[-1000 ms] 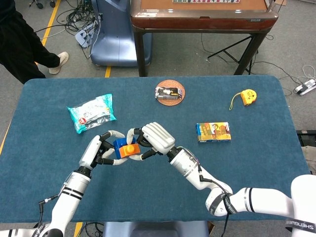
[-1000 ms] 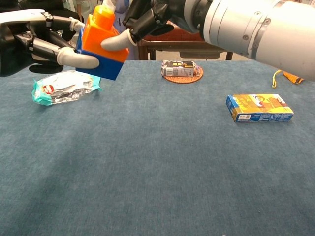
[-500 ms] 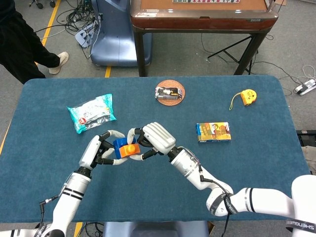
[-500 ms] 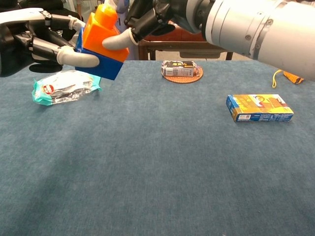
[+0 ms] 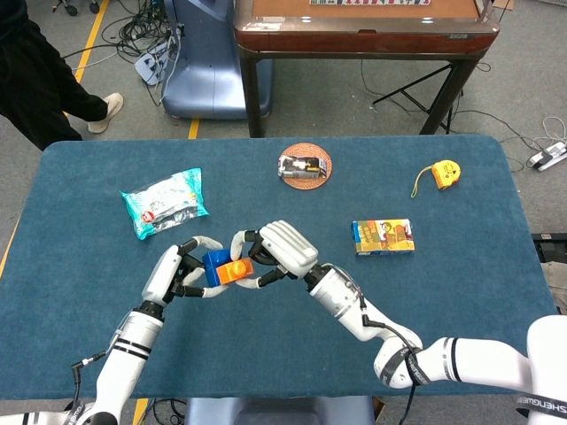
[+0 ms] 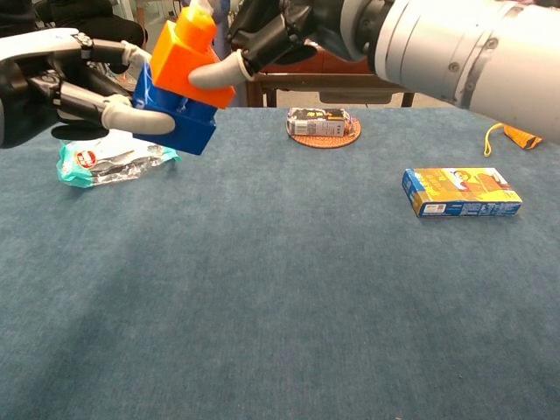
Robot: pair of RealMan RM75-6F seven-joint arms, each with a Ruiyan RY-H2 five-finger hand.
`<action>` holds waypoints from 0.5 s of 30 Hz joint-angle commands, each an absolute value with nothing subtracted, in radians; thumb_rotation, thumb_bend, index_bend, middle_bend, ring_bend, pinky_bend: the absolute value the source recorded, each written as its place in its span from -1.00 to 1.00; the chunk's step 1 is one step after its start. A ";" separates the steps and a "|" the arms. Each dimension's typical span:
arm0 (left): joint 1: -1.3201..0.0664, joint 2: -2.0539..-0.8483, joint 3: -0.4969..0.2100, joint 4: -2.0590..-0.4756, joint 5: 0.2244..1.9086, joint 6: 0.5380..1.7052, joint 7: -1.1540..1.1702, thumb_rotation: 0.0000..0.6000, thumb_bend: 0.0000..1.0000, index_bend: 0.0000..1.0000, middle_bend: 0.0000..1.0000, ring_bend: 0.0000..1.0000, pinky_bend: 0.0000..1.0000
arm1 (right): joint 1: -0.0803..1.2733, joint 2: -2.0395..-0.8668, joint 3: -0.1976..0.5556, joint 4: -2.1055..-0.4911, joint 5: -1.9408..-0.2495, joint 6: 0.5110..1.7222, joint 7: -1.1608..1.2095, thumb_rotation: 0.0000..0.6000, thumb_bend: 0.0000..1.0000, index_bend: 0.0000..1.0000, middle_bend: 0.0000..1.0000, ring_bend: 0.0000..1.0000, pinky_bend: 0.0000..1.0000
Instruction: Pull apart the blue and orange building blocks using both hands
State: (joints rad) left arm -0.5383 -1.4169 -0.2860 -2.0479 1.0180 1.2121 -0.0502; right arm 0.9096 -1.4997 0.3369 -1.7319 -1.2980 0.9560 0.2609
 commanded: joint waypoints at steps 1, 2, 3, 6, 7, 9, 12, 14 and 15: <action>-0.535 -1.419 -0.281 -2.041 1.017 1.211 -0.048 1.00 -1.00 0.43 1.00 1.00 1.00 | 0.899 -1.487 0.329 -1.741 -1.314 0.966 0.269 1.00 0.27 0.27 1.00 1.00 1.00; -0.534 -1.419 -0.278 -2.038 1.016 1.210 -0.049 1.00 -1.00 0.43 1.00 1.00 1.00 | 0.894 -1.482 0.326 -1.744 -1.320 0.970 0.270 1.00 0.27 0.27 1.00 1.00 1.00; -0.533 -1.419 -0.276 -2.035 1.016 1.210 -0.048 1.00 -1.00 0.43 1.00 1.00 1.00 | 0.890 -1.477 0.323 -1.748 -1.325 0.975 0.270 1.00 0.27 0.27 1.00 1.00 1.00; -0.528 -1.419 -0.264 -2.023 1.017 1.208 -0.040 1.00 -1.00 0.43 1.00 1.00 1.00 | 0.871 -1.459 0.309 -1.756 -1.338 0.992 0.263 1.00 0.27 0.27 1.00 1.00 1.00; -0.526 -1.419 -0.258 -2.017 1.019 1.208 -0.036 1.00 -1.00 0.43 1.00 1.00 1.00 | 0.862 -1.452 0.302 -1.756 -1.341 1.001 0.255 1.00 0.27 0.27 1.00 1.00 1.00; -0.524 -1.421 -0.248 -2.007 1.018 1.205 -0.026 1.00 -1.00 0.43 1.00 1.00 1.00 | 0.845 -1.443 0.287 -1.751 -1.341 1.015 0.231 1.00 0.27 0.27 1.00 1.00 1.00; -0.524 -1.426 -0.234 -1.988 1.017 1.201 -0.004 1.00 -1.00 0.41 1.00 1.00 1.00 | 0.823 -1.438 0.263 -1.727 -1.325 1.034 0.164 1.00 0.27 0.27 1.00 1.00 1.00; -0.526 -1.438 -0.225 -1.970 1.025 1.207 0.020 1.00 -1.00 0.38 1.00 1.00 1.00 | 0.812 -1.443 0.250 -1.708 -1.306 1.043 0.110 1.00 0.27 0.27 1.00 1.00 1.00; -0.527 -1.446 -0.220 -1.961 1.027 1.210 0.033 1.00 -1.00 0.35 1.00 1.00 1.00 | 0.808 -1.447 0.244 -1.698 -1.293 1.046 0.084 1.00 0.26 0.27 1.00 1.00 1.00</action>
